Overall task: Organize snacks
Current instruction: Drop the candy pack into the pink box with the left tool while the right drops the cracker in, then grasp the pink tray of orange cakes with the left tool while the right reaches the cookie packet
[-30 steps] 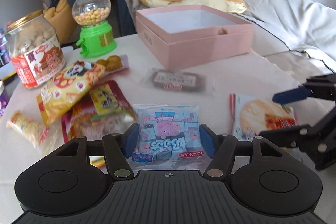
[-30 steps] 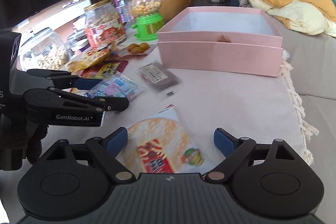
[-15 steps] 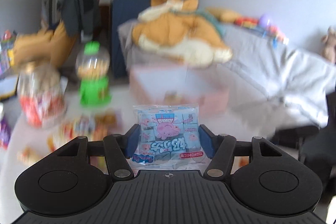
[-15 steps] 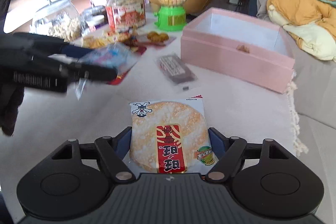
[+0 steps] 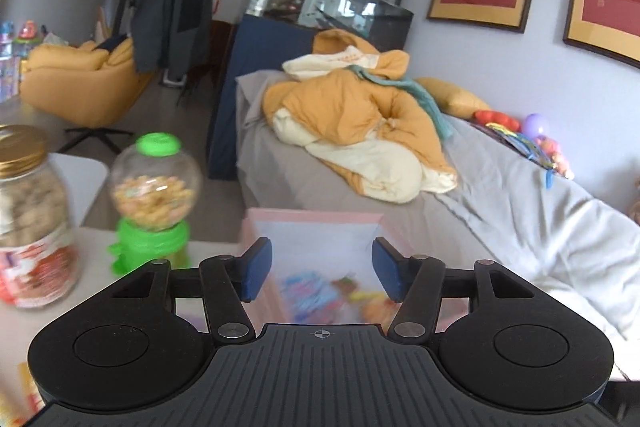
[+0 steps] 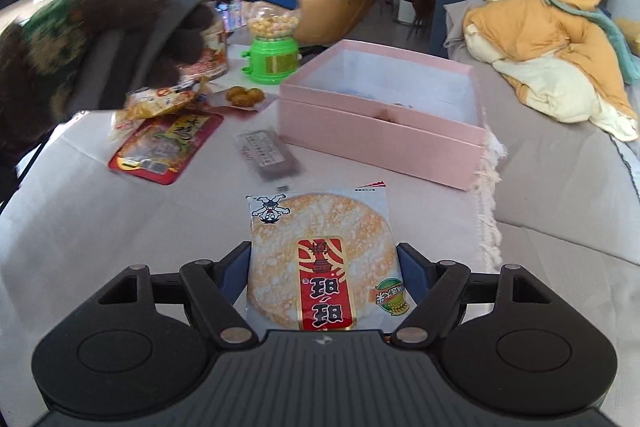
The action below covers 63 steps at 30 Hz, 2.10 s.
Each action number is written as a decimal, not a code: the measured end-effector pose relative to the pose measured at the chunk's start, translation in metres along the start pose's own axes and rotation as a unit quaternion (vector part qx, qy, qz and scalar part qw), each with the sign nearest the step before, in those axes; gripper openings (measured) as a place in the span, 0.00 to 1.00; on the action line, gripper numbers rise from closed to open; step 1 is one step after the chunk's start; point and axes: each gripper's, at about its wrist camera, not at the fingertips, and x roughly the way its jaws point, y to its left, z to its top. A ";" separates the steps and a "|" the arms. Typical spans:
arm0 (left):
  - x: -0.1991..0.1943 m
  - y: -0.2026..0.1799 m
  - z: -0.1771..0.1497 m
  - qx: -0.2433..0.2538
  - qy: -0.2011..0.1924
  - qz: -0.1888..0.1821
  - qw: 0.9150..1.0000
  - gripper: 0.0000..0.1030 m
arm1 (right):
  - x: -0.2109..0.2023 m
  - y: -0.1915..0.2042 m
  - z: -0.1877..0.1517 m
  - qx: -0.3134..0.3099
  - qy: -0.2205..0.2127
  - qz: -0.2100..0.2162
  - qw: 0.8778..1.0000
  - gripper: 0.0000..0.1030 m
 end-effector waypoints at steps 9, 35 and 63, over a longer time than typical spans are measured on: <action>-0.063 0.061 -0.038 -0.051 0.043 0.069 0.995 0.59 | 0.014 -0.048 0.169 0.040 -0.064 -0.020 0.997 0.82; 0.100 0.083 -0.028 0.064 0.193 0.113 0.972 0.51 | 0.089 0.039 0.039 0.006 0.030 0.073 0.997 0.82; -0.055 0.021 -0.102 0.063 0.177 0.013 0.982 0.48 | 0.080 0.046 0.045 -0.057 0.026 0.079 0.995 0.44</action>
